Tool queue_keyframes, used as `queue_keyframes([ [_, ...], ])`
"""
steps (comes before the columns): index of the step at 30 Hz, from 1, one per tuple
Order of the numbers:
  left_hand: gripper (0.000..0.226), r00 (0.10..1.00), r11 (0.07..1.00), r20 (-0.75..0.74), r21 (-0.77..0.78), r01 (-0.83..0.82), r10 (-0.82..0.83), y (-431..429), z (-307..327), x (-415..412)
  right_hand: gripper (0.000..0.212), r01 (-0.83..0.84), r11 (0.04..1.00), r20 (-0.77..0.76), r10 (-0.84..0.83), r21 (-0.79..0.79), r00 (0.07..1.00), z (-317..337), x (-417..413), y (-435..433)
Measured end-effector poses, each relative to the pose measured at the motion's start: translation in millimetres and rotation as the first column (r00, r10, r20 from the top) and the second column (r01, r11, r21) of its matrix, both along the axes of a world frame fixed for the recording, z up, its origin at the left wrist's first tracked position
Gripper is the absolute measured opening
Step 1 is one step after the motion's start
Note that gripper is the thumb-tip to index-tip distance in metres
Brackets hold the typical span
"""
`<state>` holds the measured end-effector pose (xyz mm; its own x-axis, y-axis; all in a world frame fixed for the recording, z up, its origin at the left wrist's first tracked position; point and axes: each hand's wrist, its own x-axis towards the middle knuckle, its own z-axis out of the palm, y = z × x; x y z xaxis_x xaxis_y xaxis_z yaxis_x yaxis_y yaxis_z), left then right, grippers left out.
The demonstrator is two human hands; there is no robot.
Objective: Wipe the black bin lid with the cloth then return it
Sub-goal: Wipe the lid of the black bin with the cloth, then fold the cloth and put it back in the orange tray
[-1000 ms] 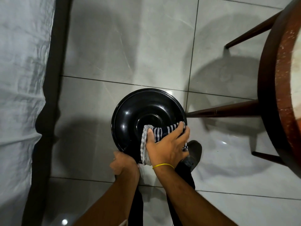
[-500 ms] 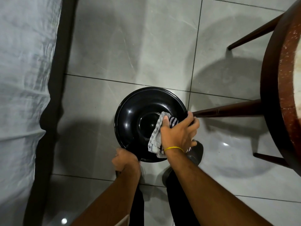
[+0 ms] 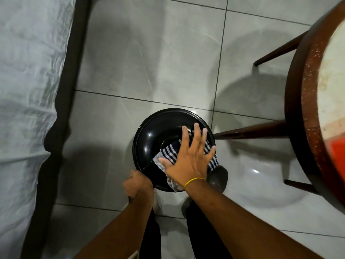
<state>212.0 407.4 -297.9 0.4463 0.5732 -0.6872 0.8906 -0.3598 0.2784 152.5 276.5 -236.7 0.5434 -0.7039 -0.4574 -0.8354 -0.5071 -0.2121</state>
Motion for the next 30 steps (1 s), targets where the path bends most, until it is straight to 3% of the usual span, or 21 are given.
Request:
queue_keyframes([
  [4,0.046,0.994,0.994,-0.038,0.030,0.102,-0.101,-3,7,11,0.132,0.031,0.997,-0.040,-0.028,0.072,0.999,9,-16,-19],
  [6,0.044,0.954,0.960,0.132,0.117,0.256,-0.271,-13,23,13,0.121,0.014,0.992,0.003,-0.015,0.128,1.000,16,-23,-30],
  [7,0.043,0.866,0.910,0.283,0.168,0.379,-0.412,-17,32,14,0.110,0.002,0.988,0.045,-0.009,0.157,0.999,20,-26,-37],
  [8,0.044,0.712,0.812,0.394,0.234,0.534,-0.582,-20,43,15,0.097,-0.017,0.985,0.086,0.002,0.174,0.996,24,-28,-45],
  [10,0.043,0.316,0.474,0.439,0.318,0.821,-0.841,-24,56,15,0.076,-0.107,0.978,0.109,0.088,0.177,0.990,30,-33,-60],
  [12,0.057,-0.014,0.114,0.363,0.327,0.938,-0.932,-29,61,14,0.072,-0.222,0.961,0.074,0.212,0.165,0.974,36,-38,-78],
  [13,0.066,-0.104,0.005,0.318,0.324,0.946,-0.942,-31,61,14,0.072,-0.274,0.949,0.040,0.271,0.155,0.962,37,-39,-84],
  [16,0.071,-0.234,-0.154,0.239,0.308,0.939,-0.943,-46,64,18,0.059,-0.344,0.923,-0.045,0.357,0.174,0.933,38,-36,-97],
  [22,0.028,-0.494,-0.462,0.148,0.207,0.863,-0.857,-77,76,27,0.038,-0.357,0.898,-0.041,0.379,0.256,0.924,46,-38,-109],
  [24,0.025,-0.570,-0.538,0.162,0.200,0.819,-0.806,-88,92,37,0.037,-0.311,0.901,-0.002,0.327,0.302,0.945,58,-43,-116],
  [27,0.016,-0.614,-0.607,0.210,0.107,0.788,-0.760,-120,143,50,0.037,-0.146,0.908,0.025,0.148,0.392,0.989,97,-62,-134],
  [30,0.016,-0.711,-0.685,0.241,0.192,0.702,-0.661,-169,207,68,0.029,-0.013,0.924,0.132,-0.041,0.382,0.990,157,-78,-153],
])
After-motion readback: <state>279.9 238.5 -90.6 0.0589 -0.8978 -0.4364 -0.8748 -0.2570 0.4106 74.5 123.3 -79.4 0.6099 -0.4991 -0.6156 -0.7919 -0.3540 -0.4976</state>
